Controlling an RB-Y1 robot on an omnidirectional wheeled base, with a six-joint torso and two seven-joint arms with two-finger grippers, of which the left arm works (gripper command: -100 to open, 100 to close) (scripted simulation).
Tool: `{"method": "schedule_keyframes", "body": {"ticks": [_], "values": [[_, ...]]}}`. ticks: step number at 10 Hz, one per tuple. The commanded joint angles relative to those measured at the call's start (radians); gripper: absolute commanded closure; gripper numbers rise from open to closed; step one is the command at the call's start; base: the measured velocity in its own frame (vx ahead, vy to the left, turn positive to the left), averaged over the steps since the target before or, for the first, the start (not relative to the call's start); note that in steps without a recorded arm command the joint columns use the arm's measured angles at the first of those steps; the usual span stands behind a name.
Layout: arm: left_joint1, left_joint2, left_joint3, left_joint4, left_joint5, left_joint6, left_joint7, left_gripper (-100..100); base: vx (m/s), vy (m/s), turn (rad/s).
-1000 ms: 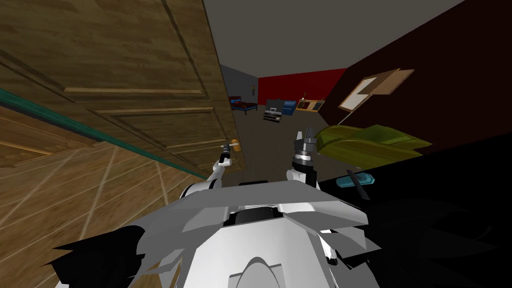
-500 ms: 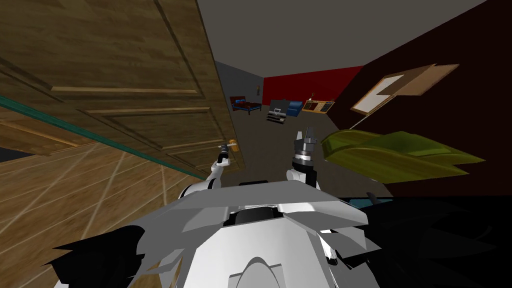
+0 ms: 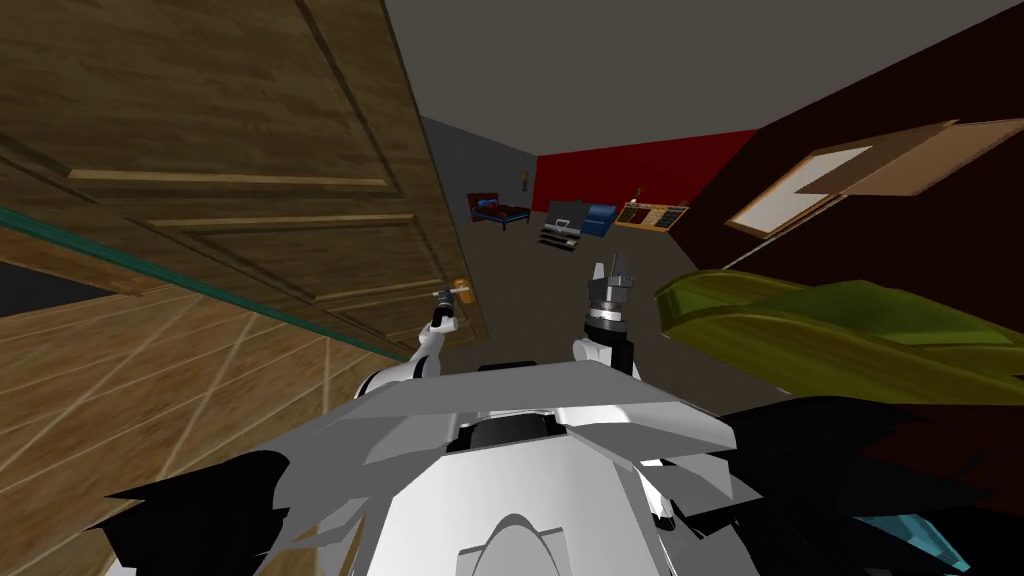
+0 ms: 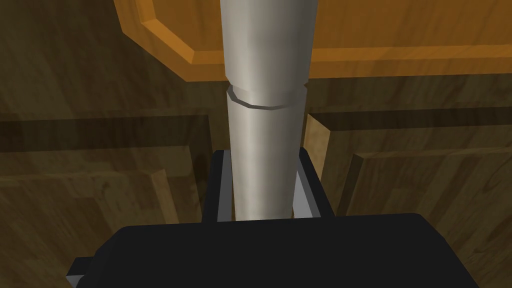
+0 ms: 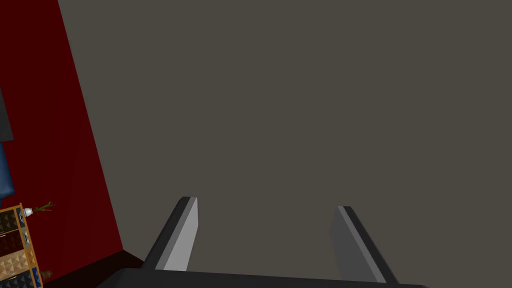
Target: Push the door open
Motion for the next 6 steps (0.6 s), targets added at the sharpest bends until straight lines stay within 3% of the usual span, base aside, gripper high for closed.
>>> {"method": "schedule_keyframes", "body": {"ticks": [1, 4, 6], "values": [[-0.007, 0.002, 0.011, 0.007, -0.005, -0.005, 0.002, 100, 0.164, -0.113, 0.094], [0.001, 0.007, 0.024, 0.007, -0.007, -0.003, 0.001, 100, 0.128, -0.059, 0.066], [0.004, 0.017, 0.049, 0.005, -0.001, -0.004, -0.006, 100, 0.169, -0.065, 0.059]]}}
